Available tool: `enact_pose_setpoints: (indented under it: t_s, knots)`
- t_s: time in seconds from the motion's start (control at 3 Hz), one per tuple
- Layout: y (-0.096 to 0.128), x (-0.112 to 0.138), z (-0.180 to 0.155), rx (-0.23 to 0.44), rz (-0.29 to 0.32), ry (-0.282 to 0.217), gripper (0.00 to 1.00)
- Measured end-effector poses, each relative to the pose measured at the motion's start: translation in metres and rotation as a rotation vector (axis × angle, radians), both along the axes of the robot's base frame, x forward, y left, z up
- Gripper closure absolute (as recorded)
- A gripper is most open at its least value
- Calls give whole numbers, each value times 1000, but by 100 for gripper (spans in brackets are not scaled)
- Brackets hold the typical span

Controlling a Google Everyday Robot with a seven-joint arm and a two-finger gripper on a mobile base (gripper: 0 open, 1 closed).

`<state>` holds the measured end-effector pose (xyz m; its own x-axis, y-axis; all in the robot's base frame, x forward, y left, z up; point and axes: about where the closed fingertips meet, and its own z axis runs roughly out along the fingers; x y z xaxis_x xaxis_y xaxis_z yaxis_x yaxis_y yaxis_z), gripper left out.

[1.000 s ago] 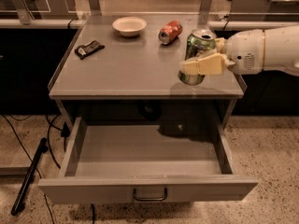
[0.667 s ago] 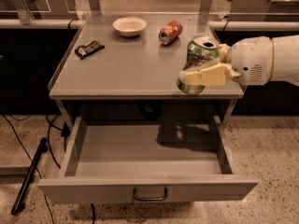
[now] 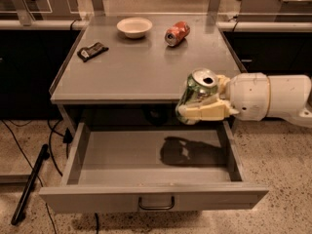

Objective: Place green can into top drawer

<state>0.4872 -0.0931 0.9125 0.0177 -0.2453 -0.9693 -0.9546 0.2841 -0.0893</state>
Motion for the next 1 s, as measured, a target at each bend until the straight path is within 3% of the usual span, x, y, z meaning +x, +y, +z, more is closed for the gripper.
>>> enact_pose_setpoints:
  t_s: [0.33,0.67,1.0]
  knots:
    - [10,-12,-43,-49,48,1,100]
    - [10,-12,-43,-49,49,1,100]
    - [22,-11,-69,-59,76,-1,100]
